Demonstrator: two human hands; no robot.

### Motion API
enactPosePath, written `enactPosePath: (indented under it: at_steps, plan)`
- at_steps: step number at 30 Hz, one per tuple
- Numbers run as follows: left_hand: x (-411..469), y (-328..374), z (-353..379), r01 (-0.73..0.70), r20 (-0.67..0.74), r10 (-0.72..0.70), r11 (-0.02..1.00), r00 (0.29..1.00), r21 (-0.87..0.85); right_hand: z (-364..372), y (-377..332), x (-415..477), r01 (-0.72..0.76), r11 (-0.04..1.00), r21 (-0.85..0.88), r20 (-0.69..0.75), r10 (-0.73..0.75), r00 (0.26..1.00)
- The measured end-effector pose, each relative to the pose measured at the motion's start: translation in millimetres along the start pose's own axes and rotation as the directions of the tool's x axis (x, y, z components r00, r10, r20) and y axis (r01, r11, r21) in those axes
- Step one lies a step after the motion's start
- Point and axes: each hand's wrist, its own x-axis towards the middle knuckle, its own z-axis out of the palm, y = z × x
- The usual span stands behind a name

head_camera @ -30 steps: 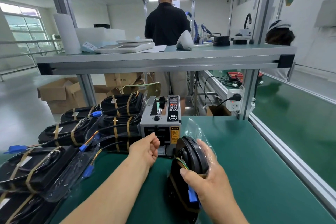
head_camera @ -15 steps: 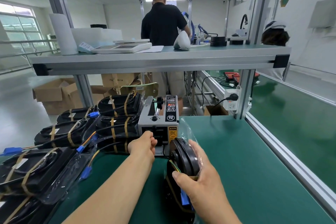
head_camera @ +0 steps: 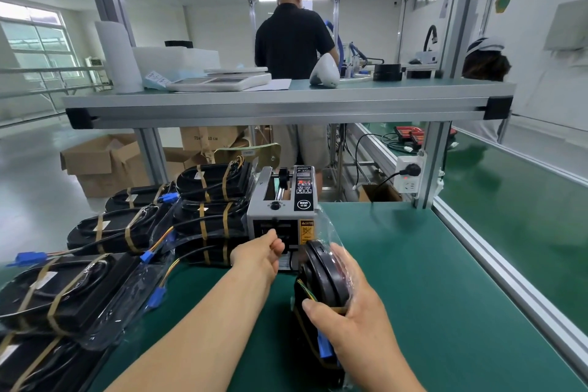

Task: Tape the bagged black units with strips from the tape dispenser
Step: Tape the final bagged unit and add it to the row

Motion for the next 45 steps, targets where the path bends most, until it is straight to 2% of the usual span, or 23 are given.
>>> enactPosePath:
  at_steps: [5,7,9,11,13,15,17,19,22,24,32,45]
  plan:
    - [1.9,1.4,10.1,-0.029,-0.089,0.022,0.996,0.996,-0.079,-1.5,-0.9,-0.2,0.009,1.000,0.004,-0.014,-0.009,1.000]
    - [-0.1,0.3,13.2,-0.074,-0.147,0.058,0.992,0.987,-0.106,-1.6,-1.3,-0.3,0.010,1.000,0.005,-0.006,-0.010,1.000]
    - [-6.4,0.3,12.2,-0.128,-0.146,0.113,0.987,0.983,-0.099,-2.4,-0.9,0.2,0.001,1.000,0.008,0.009,-0.001,1.000]
    - [-17.0,1.5,3.9,-0.183,-0.050,0.180,0.981,0.982,-0.061,-4.4,-0.1,0.7,-0.012,1.000,0.013,0.023,0.012,1.000]
    - [-34.0,4.7,-10.4,-0.239,0.132,0.237,0.971,0.963,0.004,-6.0,0.3,1.9,-0.008,1.000,0.014,0.029,0.007,1.000]
    - [-56.8,11.4,-24.6,-0.303,0.347,0.255,0.948,0.902,0.093,-5.2,2.4,3.4,-0.006,1.000,0.009,0.042,0.006,0.999]
    - [-80.9,20.4,-33.2,-0.377,0.538,0.232,0.909,0.810,0.175,-2.6,5.1,3.8,-0.013,1.000,0.012,0.063,0.012,0.998]
    - [-101.2,30.5,-35.3,-0.452,0.645,0.201,0.857,0.737,0.248,0.3,7.5,4.1,-0.009,1.000,0.019,0.070,0.007,0.998]
    - [-119.7,38.3,-32.1,-0.551,0.709,0.168,0.756,0.685,0.353,2.4,9.2,4.4,-0.001,0.999,0.032,0.078,-0.001,0.997]
    - [-124.0,38.7,-29.3,-0.577,0.724,0.140,0.711,0.675,0.401,2.4,10.6,4.6,0.005,0.999,0.034,0.080,-0.008,0.997]
    - [-121.8,48.0,-20.9,-0.595,0.699,0.070,0.589,0.712,0.547,7.0,12.6,4.5,0.007,1.000,0.015,0.072,-0.008,0.997]
    - [-116.4,46.7,-25.1,-0.586,0.679,0.088,0.592,0.729,0.553,9.2,11.2,1.6,-0.036,0.999,-0.001,0.073,0.036,0.997]
